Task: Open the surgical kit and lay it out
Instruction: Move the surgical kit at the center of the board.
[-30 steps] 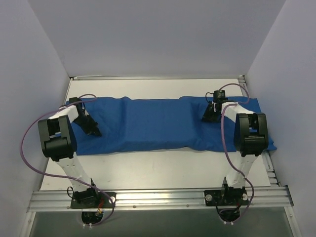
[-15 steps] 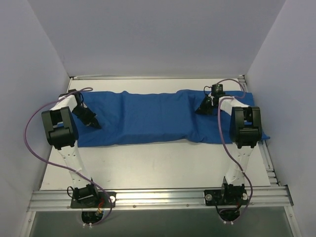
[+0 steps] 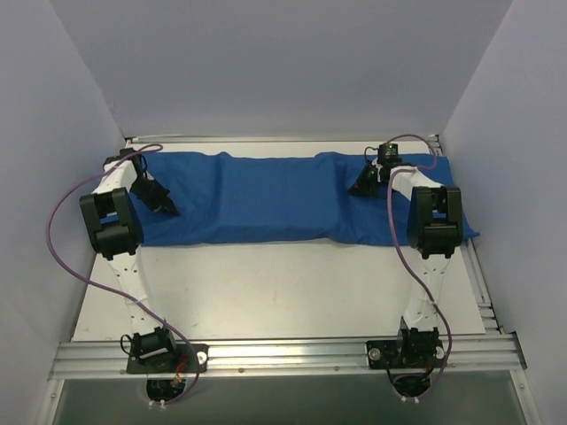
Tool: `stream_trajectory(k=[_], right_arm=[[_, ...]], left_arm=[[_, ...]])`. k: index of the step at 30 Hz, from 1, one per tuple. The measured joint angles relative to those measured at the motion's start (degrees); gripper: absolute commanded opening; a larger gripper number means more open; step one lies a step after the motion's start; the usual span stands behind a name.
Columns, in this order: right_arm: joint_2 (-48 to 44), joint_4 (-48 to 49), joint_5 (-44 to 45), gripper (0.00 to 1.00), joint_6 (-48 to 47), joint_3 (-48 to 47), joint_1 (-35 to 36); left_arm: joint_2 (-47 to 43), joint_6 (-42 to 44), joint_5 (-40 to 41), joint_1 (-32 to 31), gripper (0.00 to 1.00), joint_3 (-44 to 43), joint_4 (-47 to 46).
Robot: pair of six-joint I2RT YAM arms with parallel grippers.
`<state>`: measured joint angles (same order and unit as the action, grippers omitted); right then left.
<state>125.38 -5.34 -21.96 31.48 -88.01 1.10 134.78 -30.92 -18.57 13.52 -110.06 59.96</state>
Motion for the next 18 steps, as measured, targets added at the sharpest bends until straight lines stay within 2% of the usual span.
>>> stream_trajectory(k=[6, 11, 12, 14, 15, 16, 18], right_arm=[[-0.8, 0.2, 1.1, 0.01, -0.7, 0.8, 0.0], [-0.2, -5.3, 5.1, 0.07, -3.7, -3.0, -0.1], [0.0, -6.0, 5.6, 0.1, -4.1, -3.7, -0.2], [0.0, -7.8, 7.0, 0.26, -4.8, -4.6, -0.3], [-0.2, -8.6, 7.8, 0.32, -5.0, -4.8, -0.5], [-0.5, -9.1, 8.2, 0.42, -5.2, -4.9, -0.8], [-1.1, -9.7, 9.0, 0.48, -5.0, -5.3, -1.5]], left_arm=[[-2.6, 0.0, -1.3, 0.8, 0.08, 4.8, -3.9], [-7.2, -0.2, -1.4, 1.3, 0.1, 12.6, -9.1], [-7.8, -0.2, -1.4, 1.4, 0.13, 13.4, -9.6], [-8.6, -0.1, -1.0, 1.5, 0.21, 14.5, -10.3], [-9.2, 0.1, -0.8, 1.5, 0.32, 15.0, -10.4], [-9.7, 0.5, -0.2, 1.5, 0.36, 15.4, -10.4], [-10.8, 0.7, 0.6, 1.6, 0.4, 15.8, -10.3]])
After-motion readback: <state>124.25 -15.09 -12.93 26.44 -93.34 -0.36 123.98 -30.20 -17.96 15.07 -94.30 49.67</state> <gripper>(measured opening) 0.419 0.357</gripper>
